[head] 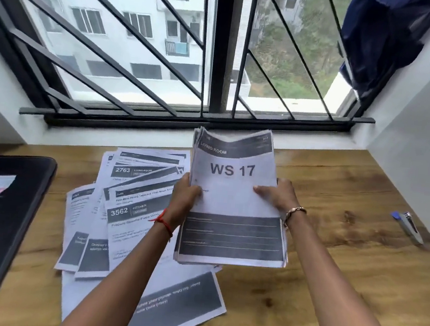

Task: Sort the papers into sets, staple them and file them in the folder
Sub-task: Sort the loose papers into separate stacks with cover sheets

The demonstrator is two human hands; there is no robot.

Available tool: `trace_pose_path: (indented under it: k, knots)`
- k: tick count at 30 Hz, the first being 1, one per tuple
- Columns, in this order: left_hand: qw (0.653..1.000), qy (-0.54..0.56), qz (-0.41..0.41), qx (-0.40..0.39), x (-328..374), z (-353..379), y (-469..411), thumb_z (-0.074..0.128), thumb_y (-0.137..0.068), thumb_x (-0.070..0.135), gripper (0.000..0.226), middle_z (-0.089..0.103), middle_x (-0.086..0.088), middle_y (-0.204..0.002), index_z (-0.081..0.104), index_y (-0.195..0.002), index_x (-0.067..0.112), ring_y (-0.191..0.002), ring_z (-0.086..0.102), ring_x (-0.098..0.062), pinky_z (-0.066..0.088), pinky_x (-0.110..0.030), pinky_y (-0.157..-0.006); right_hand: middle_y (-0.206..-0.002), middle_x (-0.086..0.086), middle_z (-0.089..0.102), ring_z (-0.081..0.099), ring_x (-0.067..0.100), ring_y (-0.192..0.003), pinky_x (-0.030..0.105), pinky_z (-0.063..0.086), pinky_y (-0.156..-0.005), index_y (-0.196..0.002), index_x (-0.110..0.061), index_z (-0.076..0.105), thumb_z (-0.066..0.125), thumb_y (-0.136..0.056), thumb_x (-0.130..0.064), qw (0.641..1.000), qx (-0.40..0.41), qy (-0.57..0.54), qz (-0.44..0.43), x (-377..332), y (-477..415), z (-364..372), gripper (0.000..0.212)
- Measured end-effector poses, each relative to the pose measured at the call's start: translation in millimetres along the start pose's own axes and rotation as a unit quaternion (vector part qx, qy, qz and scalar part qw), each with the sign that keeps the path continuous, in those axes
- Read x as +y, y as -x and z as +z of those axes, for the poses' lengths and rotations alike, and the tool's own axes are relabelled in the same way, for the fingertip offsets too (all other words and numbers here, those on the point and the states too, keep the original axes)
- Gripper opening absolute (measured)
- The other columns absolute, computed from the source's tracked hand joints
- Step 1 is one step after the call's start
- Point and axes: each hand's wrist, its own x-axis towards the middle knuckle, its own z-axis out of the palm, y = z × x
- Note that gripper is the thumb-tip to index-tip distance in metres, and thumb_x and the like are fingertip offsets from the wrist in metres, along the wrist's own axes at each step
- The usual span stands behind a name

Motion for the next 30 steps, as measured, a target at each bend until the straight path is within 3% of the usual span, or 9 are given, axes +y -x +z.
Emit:
trace_pose_path:
  k: [3, 5, 7, 10, 13, 15, 18, 22, 30]
  knots:
    - [0.997, -0.024, -0.060, 0.044, -5.2, -21.3, 14.5, 0.046, -0.051, 0.007, 0.027, 0.061, -0.010, -0.074, 0.057, -0.075, 0.013, -0.063, 0.053, -0.025, 0.044, -0.029, -0.055, -0.106, 0.017, 0.068, 0.065, 0.025, -0.088, 0.042, 0.053, -0.088, -0.102, 0.003, 0.066, 0.073, -0.073, 0.000, 0.998, -0.056, 0.009, 0.035, 8.4, 3.0, 31.0, 0.030]
    - [0.993, -0.025, -0.086, 0.074, -17.0, -38.0, 21.2, 0.049, -0.062, -0.003, 0.022, 0.061, -0.010, -0.073, 0.058, -0.074, 0.012, -0.062, 0.054, -0.025, 0.043, -0.027, -0.052, -0.104, 0.015, 0.068, 0.065, 0.024, -0.087, 0.040, 0.053, -0.087, -0.102, 0.003, 0.066, 0.073, -0.073, -0.001, 0.995, -0.079, 0.024, 0.046, 9.8, 8.2, 53.3, 0.030]
    - [0.989, -0.027, -0.107, 0.102, -35.3, -56.8, 24.6, 0.047, -0.063, -0.008, 0.033, 0.063, -0.015, -0.092, 0.062, -0.088, 0.007, -0.074, 0.059, -0.030, 0.049, -0.033, -0.055, -0.104, 0.015, 0.067, 0.063, 0.021, -0.086, 0.034, 0.053, -0.082, -0.105, 0.003, 0.065, 0.072, -0.075, -0.001, 0.992, -0.106, 0.039, 0.053, 10.4, 15.1, 75.0, 0.032]
    - [0.975, -0.071, -0.138, 0.160, -51.8, -79.1, 32.9, 0.050, -0.059, -0.004, 0.043, 0.043, -0.017, -0.117, 0.063, -0.099, 0.005, -0.095, 0.054, -0.037, 0.057, -0.040, -0.072, -0.103, 0.013, 0.066, 0.062, 0.020, -0.086, 0.029, 0.051, -0.077, -0.105, 0.005, 0.064, 0.072, -0.075, -0.002, 0.987, -0.132, 0.049, 0.073, 11.4, 26.4, 99.8, 0.031]
    - [0.964, -0.077, -0.152, 0.203, -53.5, -93.5, 53.0, 0.056, -0.061, -0.004, 0.026, 0.044, -0.007, -0.092, 0.062, -0.083, 0.009, -0.083, 0.049, -0.025, 0.053, -0.028, -0.074, -0.098, 0.008, 0.066, 0.062, 0.020, -0.085, 0.029, 0.052, -0.078, -0.098, 0.003, 0.063, 0.074, -0.074, -0.005, 0.984, -0.145, 0.066, 0.083, 15.5, 33.0, 118.5, 0.028]
    - [0.960, -0.098, -0.164, 0.206, -69.2, -102.3, 58.0, 0.055, -0.052, 0.008, 0.028, 0.056, -0.012, -0.087, 0.064, -0.078, 0.002, -0.085, 0.056, -0.031, 0.054, -0.035, -0.074, -0.102, 0.009, 0.067, 0.064, 0.022, -0.088, 0.031, 0.054, -0.079, -0.104, 0.004, 0.061, 0.076, -0.071, -0.007, 0.980, -0.160, 0.088, 0.075, 19.7, 34.5, 130.3, 0.038]
    - [0.950, -0.149, -0.195, 0.195, -106.6, -108.7, 52.2, 0.050, -0.050, 0.020, 0.047, 0.058, -0.021, -0.117, 0.066, -0.091, 0.005, -0.107, 0.054, -0.040, 0.049, -0.048, -0.091, -0.108, 0.009, 0.066, 0.063, 0.023, -0.091, 0.027, 0.049, -0.075, -0.113, -0.003, 0.060, 0.074, -0.071, -0.010, 0.975, -0.159, 0.145, 0.052, 24.6, 37.3, 142.2, 0.045]
    - [0.942, -0.180, -0.199, 0.201, -82.5, -105.2, 70.0, 0.053, -0.075, 0.002, 0.029, 0.035, -0.018, -0.135, 0.062, -0.102, 0.005, -0.121, 0.035, -0.037, 0.030, -0.032, -0.101, -0.116, 0.013, 0.064, 0.060, 0.030, -0.104, 0.032, 0.049, -0.084, -0.115, -0.005, 0.060, 0.070, -0.072, -0.011, 0.958, -0.124, 0.258, -0.004, 29.3, 42.2, 150.8, 0.044]
    - [0.957, -0.152, -0.100, 0.227, -99.1, -106.1, 72.6, 0.052, -0.073, -0.012, 0.036, 0.034, -0.018, -0.129, 0.054, -0.109, -0.007, -0.115, 0.042, -0.032, 0.028, -0.017, -0.088, -0.112, 0.014, 0.065, 0.060, 0.031, -0.102, 0.035, 0.051, -0.084, -0.111, -0.004, 0.063, 0.076, -0.065, -0.015, 0.954, -0.134, 0.270, -0.002, 32.6, 45.6, 154.7, 0.049]
